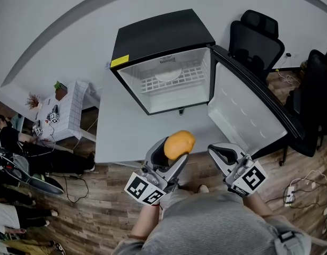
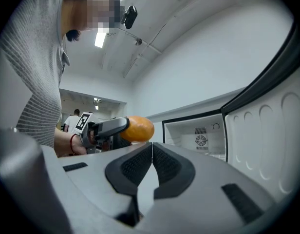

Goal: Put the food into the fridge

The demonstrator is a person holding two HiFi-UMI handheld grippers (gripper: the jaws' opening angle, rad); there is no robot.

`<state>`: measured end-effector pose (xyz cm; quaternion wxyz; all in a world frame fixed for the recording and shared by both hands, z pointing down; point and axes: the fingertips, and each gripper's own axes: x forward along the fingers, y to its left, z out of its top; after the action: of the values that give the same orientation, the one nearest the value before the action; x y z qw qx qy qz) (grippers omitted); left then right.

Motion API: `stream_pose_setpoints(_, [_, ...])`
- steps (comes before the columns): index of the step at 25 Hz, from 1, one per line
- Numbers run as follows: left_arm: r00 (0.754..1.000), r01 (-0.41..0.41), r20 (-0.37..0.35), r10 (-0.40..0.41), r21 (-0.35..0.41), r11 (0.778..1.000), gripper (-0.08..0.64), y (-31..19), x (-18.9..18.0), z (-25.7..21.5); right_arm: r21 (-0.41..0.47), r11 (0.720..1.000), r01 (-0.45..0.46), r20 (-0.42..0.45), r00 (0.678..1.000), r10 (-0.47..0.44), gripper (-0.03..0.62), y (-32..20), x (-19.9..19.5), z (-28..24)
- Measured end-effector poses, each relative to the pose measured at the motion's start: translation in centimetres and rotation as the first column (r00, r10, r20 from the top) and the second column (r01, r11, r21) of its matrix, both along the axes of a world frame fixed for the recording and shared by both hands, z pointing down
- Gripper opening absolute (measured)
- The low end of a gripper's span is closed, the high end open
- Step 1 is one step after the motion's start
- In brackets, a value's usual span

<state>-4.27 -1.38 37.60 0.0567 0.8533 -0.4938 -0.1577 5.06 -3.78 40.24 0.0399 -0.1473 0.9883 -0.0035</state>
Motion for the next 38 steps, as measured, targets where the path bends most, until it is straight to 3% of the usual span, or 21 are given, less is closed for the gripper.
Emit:
stream_pose_setpoints(15, [0.989, 0.015, 0.147, -0.017, 0.018, 1.0, 0.308, -8.2, -7.0, 0.3, 0.0, 0.997, -0.083, 0.006, 0.997, 0.083, 0.012, -3.3, -3.4, -0.7])
stream_pose_setpoints(34, [0.97, 0.034, 0.241, -0.028, -0.023, 0.999, 0.308, -23.1, -13.9, 5.1, -0.048, 0.985, -0.165, -0.029, 0.986, 0.164, 0.012, -7.7, -6.6, 0.6])
stream_pose_setpoints(38, [0.975, 0.053, 0.219, -0.04, -0.053, 0.997, 0.308, -25.6, -15.1, 6.4, -0.046, 0.982, -0.181, -0.036, 0.983, 0.18, 0.012, -8.4, -7.0, 0.7])
